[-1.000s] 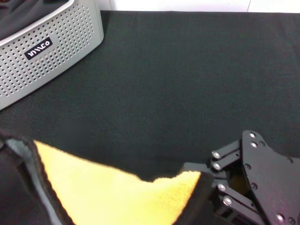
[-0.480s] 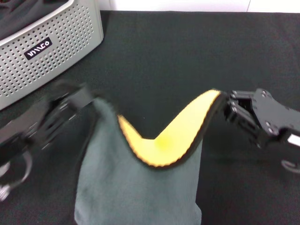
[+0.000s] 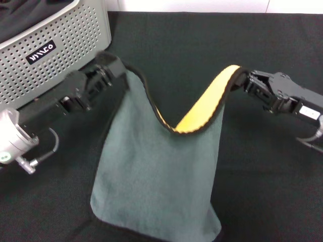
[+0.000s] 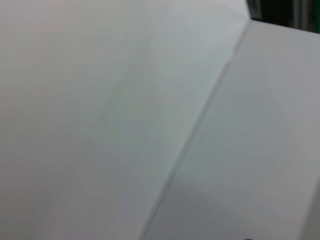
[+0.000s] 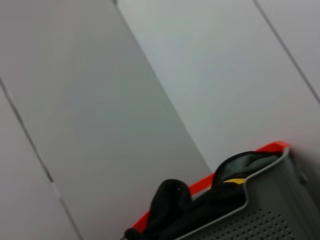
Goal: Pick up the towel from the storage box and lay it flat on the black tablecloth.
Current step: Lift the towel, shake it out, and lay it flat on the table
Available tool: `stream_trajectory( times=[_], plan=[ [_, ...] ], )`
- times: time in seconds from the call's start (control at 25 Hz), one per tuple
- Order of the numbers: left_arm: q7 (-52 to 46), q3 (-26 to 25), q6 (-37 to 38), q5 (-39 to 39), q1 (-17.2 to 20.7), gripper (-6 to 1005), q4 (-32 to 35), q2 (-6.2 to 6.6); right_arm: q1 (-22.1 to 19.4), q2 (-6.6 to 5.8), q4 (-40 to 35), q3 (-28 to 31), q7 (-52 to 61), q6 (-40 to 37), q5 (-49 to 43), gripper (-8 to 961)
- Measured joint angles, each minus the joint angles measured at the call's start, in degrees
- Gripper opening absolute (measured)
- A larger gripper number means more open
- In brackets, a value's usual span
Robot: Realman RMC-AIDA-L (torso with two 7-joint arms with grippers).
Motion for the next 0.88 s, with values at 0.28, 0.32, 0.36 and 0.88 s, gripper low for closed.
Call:
stream_trajectory(
  times=[0.28,0.32,0.36,0.88],
  plan=[
    [2.5,0.0,-1.1,-6.8,1.3,18,-0.4,0.35,3.1,0.05,2.0,0.6,0.1,4.0,0.0,7],
    [2.6,0.0,-1.6,-7.2,1.5,18,-0.3,0.34,3.3,0.07,1.9,0.6,0.3,5.2,0.0,7],
    [2.8,0.0,-2.5,-7.5,1.6,18,-0.2,0.27,3.6,0.1,2.0,0.7,0.4,6.4,0.0,7],
    [7.4,0.0,-10.9,-7.4,1.1,19,0.1,-2.27,9.6,0.17,8.4,0.5,0.5,16.1,0.0,6]
  ],
)
